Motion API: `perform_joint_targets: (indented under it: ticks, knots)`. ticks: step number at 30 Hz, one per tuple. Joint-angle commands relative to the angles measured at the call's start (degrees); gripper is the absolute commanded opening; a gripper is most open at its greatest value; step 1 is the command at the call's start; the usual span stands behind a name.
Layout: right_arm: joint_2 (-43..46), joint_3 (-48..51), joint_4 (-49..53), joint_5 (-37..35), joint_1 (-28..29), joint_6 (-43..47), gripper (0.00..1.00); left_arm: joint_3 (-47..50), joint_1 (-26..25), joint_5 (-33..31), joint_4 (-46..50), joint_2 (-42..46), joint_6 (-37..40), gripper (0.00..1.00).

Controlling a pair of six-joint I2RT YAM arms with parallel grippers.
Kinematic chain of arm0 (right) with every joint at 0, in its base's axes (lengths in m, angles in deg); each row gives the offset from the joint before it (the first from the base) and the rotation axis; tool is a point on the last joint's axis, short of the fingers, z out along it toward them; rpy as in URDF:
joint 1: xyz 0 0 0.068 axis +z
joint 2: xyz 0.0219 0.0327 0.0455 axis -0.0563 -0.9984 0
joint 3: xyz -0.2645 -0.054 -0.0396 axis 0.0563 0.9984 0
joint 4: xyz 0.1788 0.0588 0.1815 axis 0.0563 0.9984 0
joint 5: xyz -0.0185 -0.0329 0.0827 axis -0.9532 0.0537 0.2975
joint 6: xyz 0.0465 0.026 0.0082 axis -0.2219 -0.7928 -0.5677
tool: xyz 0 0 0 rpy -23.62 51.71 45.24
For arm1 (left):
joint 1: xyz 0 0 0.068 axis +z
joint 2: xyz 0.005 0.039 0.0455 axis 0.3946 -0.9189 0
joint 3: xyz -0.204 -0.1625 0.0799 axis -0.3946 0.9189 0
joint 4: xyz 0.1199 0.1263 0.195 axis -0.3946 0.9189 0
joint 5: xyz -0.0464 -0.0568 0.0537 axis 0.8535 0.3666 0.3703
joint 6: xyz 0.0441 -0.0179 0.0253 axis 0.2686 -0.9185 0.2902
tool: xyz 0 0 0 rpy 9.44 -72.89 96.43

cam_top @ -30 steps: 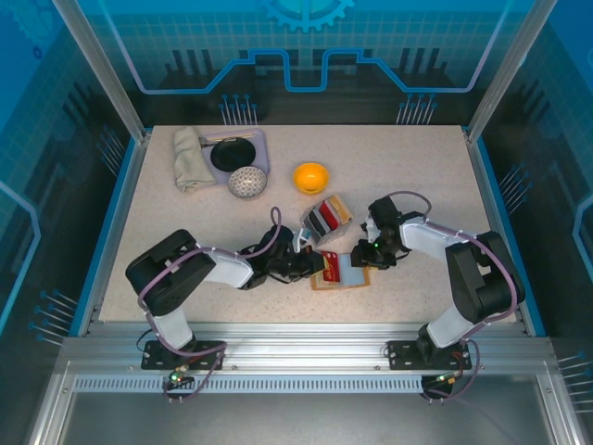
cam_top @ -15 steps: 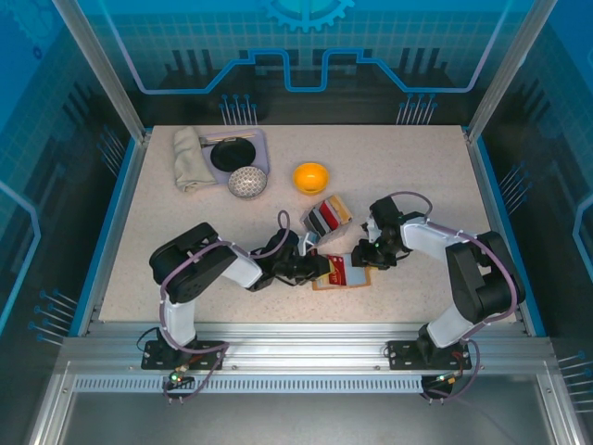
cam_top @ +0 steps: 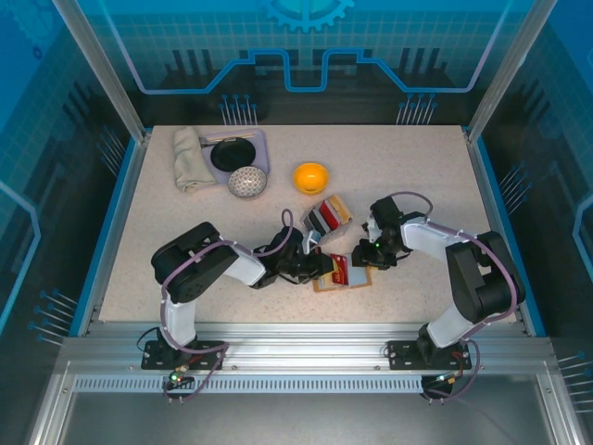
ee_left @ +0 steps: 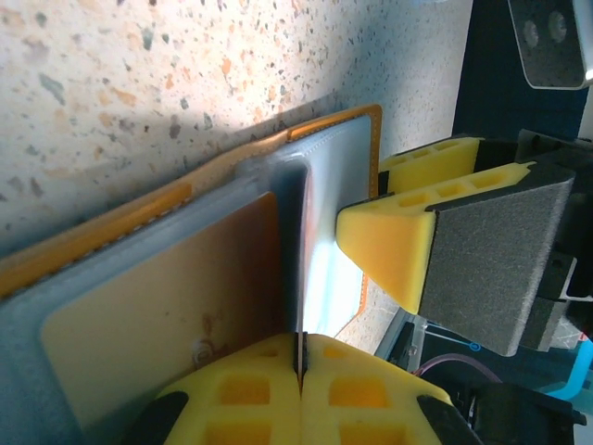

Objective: Put the credit cards into the card holder

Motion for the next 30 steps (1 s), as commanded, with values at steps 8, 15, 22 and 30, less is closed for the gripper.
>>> perform_joint_targets:
  ticks: [8, 15, 22, 30]
  knots:
    - [-1.64, 2.41, -1.97, 3.17, 0.24, -1.70, 0.40, 0.60, -0.72, -6.97, 1.78, 0.97, -2.46, 0.00]
    - [-1.94, 2.07, -2.31, 4.40, 0.15, -1.86, 0.40, -1.49, -0.99, -3.60, 1.25, -0.89, -1.94, 0.00]
    - [-1.08, 2.16, -2.50, 4.91, 0.15, -2.61, 0.41, -6.16, -2.42, -1.49, 9.06, -1.85, 0.71, 0.07]
    - [0.47, 2.80, -1.52, 4.18, -1.98, -1.91, 0.44, -5.90, -2.51, -5.49, 20.50, 3.34, 4.51, 0.22]
